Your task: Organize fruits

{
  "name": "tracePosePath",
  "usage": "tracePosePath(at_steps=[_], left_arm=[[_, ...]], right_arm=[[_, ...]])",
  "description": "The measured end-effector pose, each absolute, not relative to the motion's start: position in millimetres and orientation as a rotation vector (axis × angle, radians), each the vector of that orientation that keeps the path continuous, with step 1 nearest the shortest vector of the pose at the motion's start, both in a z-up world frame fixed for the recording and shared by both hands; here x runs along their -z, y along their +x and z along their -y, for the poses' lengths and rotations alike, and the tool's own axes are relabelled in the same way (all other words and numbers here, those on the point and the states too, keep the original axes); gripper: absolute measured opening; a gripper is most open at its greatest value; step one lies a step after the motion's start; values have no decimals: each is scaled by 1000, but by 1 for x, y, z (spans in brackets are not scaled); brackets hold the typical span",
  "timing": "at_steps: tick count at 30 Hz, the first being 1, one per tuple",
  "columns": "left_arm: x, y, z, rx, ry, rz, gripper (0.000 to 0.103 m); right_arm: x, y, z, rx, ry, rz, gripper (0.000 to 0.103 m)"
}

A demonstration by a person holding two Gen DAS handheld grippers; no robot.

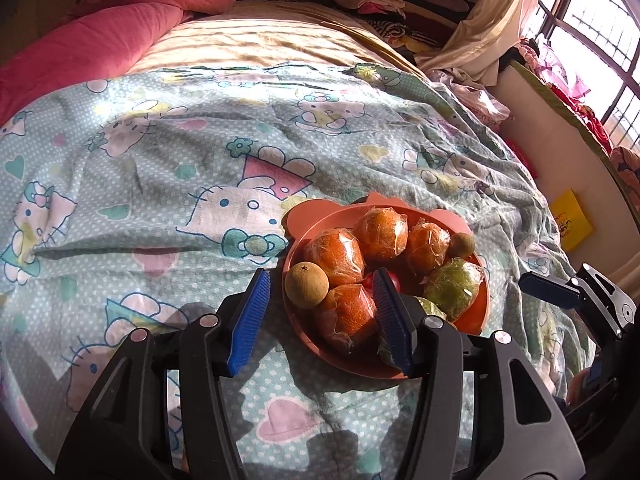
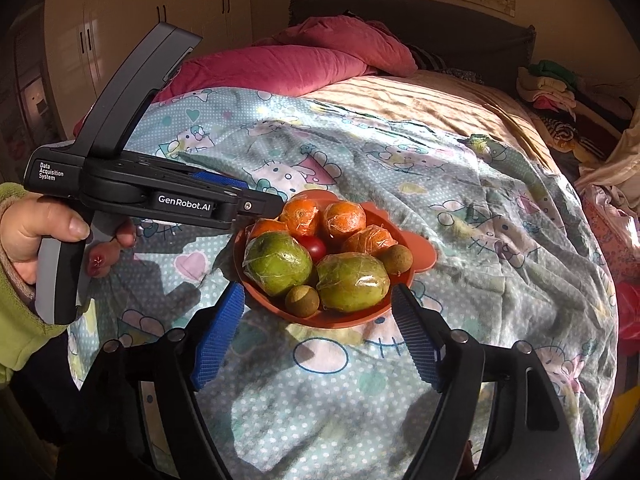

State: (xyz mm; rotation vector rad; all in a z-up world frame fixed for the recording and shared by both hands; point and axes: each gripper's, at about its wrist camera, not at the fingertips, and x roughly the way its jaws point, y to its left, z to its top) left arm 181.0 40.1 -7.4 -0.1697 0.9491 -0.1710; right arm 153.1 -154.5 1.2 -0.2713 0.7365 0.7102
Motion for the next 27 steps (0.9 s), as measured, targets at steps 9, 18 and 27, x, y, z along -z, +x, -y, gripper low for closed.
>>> tracePosePath(at_steps=[9, 18, 27], left_arm=[[-6, 159, -39, 155, -169, -923, 66], [-16, 118, -38, 120, -176, -889, 87], [-14, 69, -36, 52, -191, -841, 93]], right_arm=[[-13, 143, 172, -648, -233, -710, 92], [-25, 123, 189, -591, -199, -670, 98], [-24, 100, 201, -544, -176, -655, 98]])
